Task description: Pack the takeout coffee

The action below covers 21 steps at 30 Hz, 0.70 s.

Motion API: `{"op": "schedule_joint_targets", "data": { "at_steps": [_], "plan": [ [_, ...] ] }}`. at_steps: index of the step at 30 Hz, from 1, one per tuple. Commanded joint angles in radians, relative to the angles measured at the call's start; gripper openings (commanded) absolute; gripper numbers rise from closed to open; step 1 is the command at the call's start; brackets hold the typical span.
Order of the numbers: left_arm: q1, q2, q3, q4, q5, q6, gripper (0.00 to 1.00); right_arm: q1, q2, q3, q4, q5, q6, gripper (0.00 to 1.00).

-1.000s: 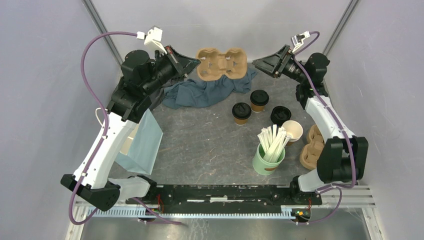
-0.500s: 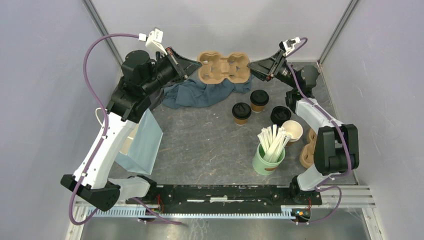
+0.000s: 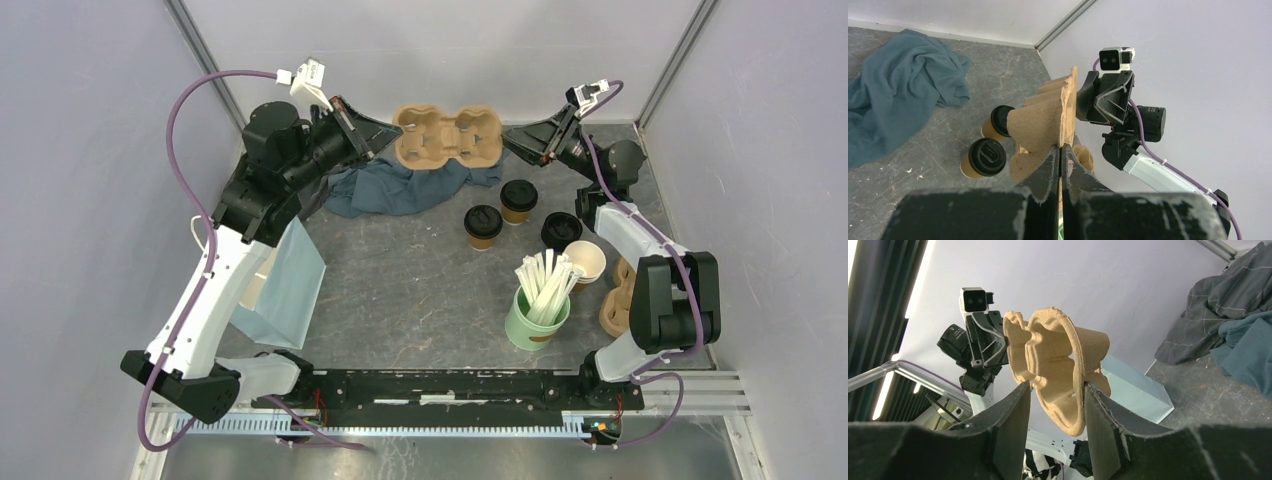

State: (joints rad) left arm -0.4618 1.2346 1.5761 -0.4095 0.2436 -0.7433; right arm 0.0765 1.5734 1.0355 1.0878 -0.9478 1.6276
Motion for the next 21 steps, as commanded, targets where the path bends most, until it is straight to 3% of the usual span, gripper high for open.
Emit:
{"op": "schedule_joint_targets", "data": {
  "at_steps": [1, 4, 19, 21],
  "plan": [
    [0.009, -0.025, -0.004, 0.044, 0.029, -0.041, 0.02, 0.000, -0.017, 0.013, 0.138, -0.011, 0.042, 0.48],
    [0.009, -0.024, -0.006, 0.044, 0.031, -0.042, 0.02, 0.001, -0.010, 0.012, 0.162, -0.009, 0.062, 0.43],
    [0.016, -0.034, -0.022, 0.019, 0.019, -0.031, 0.03, -0.001, -0.022, -0.003, 0.183, 0.004, 0.081, 0.00],
    [0.018, -0.032, -0.012, -0.009, -0.001, -0.015, 0.26, -0.002, -0.031, -0.010, 0.148, 0.008, 0.061, 0.00]
  ]
}}
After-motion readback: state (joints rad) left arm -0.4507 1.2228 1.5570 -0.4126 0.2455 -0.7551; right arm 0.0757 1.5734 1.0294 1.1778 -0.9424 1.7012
